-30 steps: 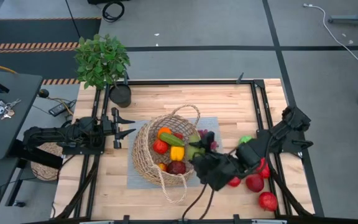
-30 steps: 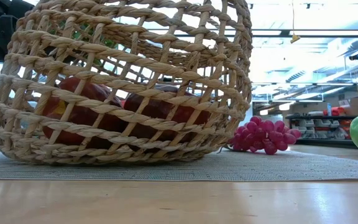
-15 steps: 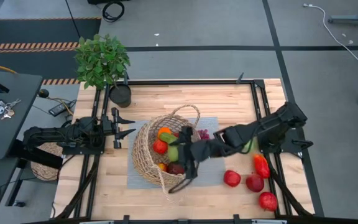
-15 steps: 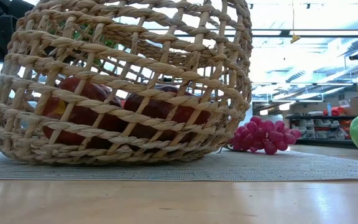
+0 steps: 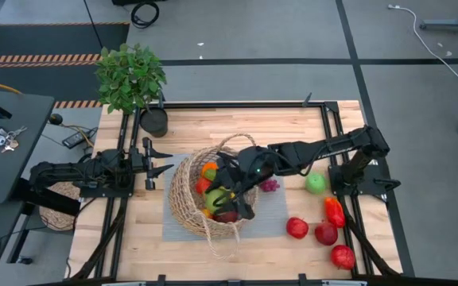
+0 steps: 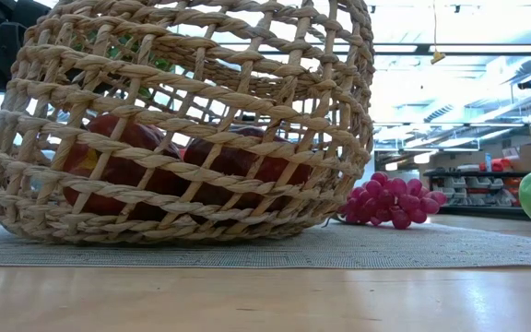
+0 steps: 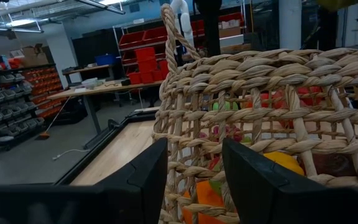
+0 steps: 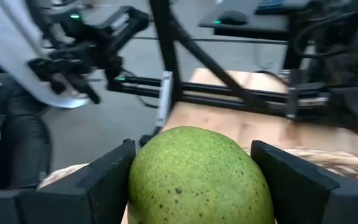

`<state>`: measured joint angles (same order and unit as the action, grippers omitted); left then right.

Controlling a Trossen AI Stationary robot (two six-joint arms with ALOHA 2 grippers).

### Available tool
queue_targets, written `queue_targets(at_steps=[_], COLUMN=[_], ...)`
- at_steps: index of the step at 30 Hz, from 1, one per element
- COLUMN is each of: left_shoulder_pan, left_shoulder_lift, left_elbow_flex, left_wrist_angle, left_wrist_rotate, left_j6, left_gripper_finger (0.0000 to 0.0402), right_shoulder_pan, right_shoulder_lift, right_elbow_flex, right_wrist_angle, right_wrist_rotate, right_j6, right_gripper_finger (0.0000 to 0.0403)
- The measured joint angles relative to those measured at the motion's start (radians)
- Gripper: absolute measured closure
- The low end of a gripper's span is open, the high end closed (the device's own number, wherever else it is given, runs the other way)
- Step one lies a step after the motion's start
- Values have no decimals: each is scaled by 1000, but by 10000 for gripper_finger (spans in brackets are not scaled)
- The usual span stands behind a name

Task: Build produce basket
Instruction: Put the pear in the basket

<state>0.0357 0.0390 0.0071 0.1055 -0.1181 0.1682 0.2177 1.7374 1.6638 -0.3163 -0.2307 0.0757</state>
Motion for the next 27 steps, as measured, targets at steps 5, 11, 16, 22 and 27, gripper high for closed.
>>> queue_targets(at_steps=[5,11,16,22,27], left_shoulder_pan=[0,0,0,0,0], left_shoulder_lift=[0,0,0,0,0], left_elbow_flex=[0,0,0,0,0], left_wrist_angle=[0,0,0,0,0], left_wrist_rotate=[0,0,0,0,0], left_j6=[0,0,0,0,0], left_gripper_finger=[241,241,241,241,241], right_shoulder_pan=[-16,-39,-45,-45,-42], right_shoulder_lift=[-4,-24,-28,-27,-27], right_elbow_flex=[0,0,0,0,0], right_wrist_angle=[14,54,14,-15,-54], right_wrist_rotate=[-73,-111,-90,-83,-8], right_j6=[1,38,38,38,34], right_gripper_finger=[87,87,87,87,87])
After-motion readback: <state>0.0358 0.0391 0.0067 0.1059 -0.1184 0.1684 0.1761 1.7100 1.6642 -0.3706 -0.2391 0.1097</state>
